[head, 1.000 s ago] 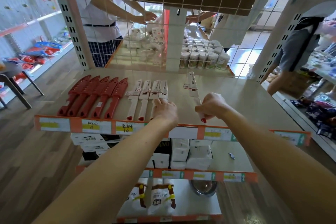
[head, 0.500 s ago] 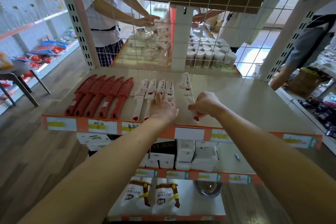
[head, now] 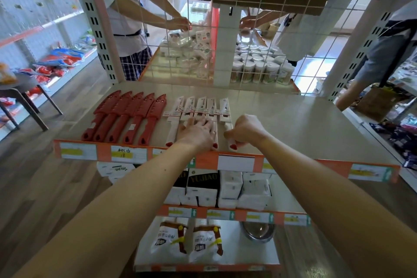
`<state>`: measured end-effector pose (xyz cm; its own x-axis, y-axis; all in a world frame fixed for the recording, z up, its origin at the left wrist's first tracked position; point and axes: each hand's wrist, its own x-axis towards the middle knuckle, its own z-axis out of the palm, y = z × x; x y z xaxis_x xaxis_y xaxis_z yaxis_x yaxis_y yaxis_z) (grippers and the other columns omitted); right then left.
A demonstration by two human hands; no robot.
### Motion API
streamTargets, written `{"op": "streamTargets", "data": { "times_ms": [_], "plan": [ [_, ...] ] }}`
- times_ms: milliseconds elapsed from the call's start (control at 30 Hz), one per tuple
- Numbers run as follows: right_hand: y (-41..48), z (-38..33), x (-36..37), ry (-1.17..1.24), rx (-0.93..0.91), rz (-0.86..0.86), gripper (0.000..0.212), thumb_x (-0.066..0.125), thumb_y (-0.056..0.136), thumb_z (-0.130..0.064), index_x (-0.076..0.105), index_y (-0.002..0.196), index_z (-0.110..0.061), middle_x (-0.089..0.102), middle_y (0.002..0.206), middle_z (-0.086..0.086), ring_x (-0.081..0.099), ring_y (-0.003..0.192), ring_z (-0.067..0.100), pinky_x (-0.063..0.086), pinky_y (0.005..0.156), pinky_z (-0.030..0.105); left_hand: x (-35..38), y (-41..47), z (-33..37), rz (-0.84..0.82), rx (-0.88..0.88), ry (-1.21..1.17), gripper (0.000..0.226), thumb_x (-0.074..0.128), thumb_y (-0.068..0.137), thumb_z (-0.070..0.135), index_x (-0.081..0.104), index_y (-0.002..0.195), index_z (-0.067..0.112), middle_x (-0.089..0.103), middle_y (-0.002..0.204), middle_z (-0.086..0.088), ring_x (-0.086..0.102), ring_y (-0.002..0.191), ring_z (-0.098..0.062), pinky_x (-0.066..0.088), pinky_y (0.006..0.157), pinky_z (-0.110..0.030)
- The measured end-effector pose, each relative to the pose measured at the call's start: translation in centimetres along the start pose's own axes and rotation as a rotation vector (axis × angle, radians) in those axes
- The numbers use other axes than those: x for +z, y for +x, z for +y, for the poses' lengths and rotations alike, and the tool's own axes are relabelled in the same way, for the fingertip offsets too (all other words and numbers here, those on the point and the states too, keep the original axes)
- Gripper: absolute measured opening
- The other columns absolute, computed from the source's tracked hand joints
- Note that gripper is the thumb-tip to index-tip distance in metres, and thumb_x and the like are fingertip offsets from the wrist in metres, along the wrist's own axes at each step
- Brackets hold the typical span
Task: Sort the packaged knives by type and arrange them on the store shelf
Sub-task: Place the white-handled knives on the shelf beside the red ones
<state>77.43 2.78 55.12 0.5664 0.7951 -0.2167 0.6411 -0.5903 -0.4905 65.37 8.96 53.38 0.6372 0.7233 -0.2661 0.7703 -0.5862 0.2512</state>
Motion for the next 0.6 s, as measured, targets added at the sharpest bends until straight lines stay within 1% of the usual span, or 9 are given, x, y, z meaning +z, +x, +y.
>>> {"op": "streamTargets", "data": {
  "times_ms": [33, 133, 167, 233, 300, 367, 433, 467, 600],
  "plan": [
    [0.0, 0.0, 0.1, -0.003, -0.006, 0.006, 0.030, 0.069, 0.081, -0.024, 0.050, 0.062, -0.011, 0.060, 0.083, 0.009, 0.058, 0.062, 0.015, 0.047, 0.053, 0.020, 0.1, 0.0, -0.1, 0.004, 0.000, 0.003, 0.052, 0.019, 0.102, 0.035, 0.010, 0.151, 0.024, 0.002, 0.160, 0.009, -0.003, 0.146, -0.024, 0.006, 0.117, -0.049],
    [-0.3, -0.3, 0.4, -0.020, -0.015, 0.020, 0.031, 0.069, 0.082, -0.023, 0.048, 0.062, -0.012, 0.059, 0.085, 0.010, 0.062, 0.074, 0.021, 0.052, 0.060, 0.024, 0.3, 0.1, -0.1, -0.001, -0.012, 0.004, 0.052, 0.017, 0.101, 0.036, 0.009, 0.151, 0.025, 0.000, 0.160, 0.008, -0.002, 0.147, -0.023, 0.005, 0.118, -0.047],
    [-0.4, -0.4, 0.5, -0.039, -0.018, 0.024, 0.033, 0.068, 0.083, -0.022, 0.047, 0.060, -0.012, 0.057, 0.082, 0.010, 0.060, 0.075, 0.021, 0.050, 0.058, 0.023, 0.3, 0.1, -0.2, -0.004, -0.013, 0.001, 0.052, 0.017, 0.101, 0.036, 0.009, 0.151, 0.025, -0.001, 0.160, 0.008, -0.002, 0.147, -0.023, 0.005, 0.117, -0.047],
    [-0.7, -0.6, 0.6, -0.076, -0.028, 0.028, 0.037, 0.067, 0.084, -0.022, 0.044, 0.058, -0.012, 0.054, 0.077, 0.008, 0.058, 0.074, 0.020, 0.043, 0.051, 0.019, 0.3, 0.1, -0.1, -0.005, -0.009, -0.010, 0.052, 0.017, 0.101, 0.035, 0.009, 0.151, 0.024, -0.001, 0.160, 0.007, -0.002, 0.147, -0.024, 0.005, 0.117, -0.046],
    [-0.9, -0.8, 0.7, -0.104, -0.032, 0.025, 0.038, 0.065, 0.086, -0.022, 0.041, 0.058, -0.012, 0.051, 0.084, 0.010, 0.055, 0.073, 0.020, 0.039, 0.049, 0.018, 0.2, -0.1, -0.1, 0.000, -0.010, -0.013, 0.051, 0.018, 0.102, 0.035, 0.010, 0.151, 0.024, -0.001, 0.160, 0.007, -0.002, 0.147, -0.025, 0.006, 0.117, -0.046],
    [-1.0, -0.9, 0.9, -0.124, -0.025, 0.016, 0.038, 0.065, 0.086, -0.021, 0.040, 0.059, -0.011, 0.048, 0.085, 0.010, 0.051, 0.065, 0.018, 0.037, 0.048, 0.019, 0.2, -0.3, -0.1, 0.013, -0.010, -0.004, 0.052, 0.019, 0.102, 0.035, 0.011, 0.151, 0.023, 0.001, 0.160, 0.007, -0.001, 0.146, -0.025, 0.008, 0.117, -0.044],
    [-1.2, -0.9, 1.0, -0.130, -0.011, 0.012, 0.039, 0.064, 0.087, -0.021, 0.040, 0.059, -0.011, 0.046, 0.074, 0.006, 0.043, 0.055, 0.012, 0.036, 0.048, 0.019, 0.2, -0.5, -0.3, 0.033, -0.005, -0.011, 0.052, 0.021, 0.101, 0.037, 0.013, 0.151, 0.023, 0.005, 0.160, 0.006, -0.001, 0.146, -0.024, 0.009, 0.117, -0.044],
    [-1.2, -0.9, 1.0, -0.135, -0.005, 0.012, 0.039, 0.064, 0.087, -0.023, 0.040, 0.059, -0.011, 0.044, 0.070, 0.004, 0.041, 0.053, 0.010, 0.036, 0.048, 0.018, 0.2, -0.6, -0.5, 0.037, -0.006, -0.022, 0.053, 0.022, 0.101, 0.037, 0.013, 0.151, 0.024, 0.005, 0.160, 0.007, -0.001, 0.147, -0.024, 0.009, 0.118, -0.043],
    [-1.8, -1.2, 1.0, -0.118, 0.009, 0.031, 0.038, 0.065, 0.087, -0.023, 0.041, 0.059, -0.012, 0.042, 0.064, 0.001, 0.042, 0.055, 0.011, 0.035, 0.048, 0.019, -0.1, -1.3, -1.4, -0.016, -0.018, -0.023, 0.055, 0.024, 0.100, 0.040, 0.010, 0.151, 0.027, 0.000, 0.160, 0.009, -0.006, 0.147, -0.023, 0.005, 0.118, -0.045]
  ]
}}
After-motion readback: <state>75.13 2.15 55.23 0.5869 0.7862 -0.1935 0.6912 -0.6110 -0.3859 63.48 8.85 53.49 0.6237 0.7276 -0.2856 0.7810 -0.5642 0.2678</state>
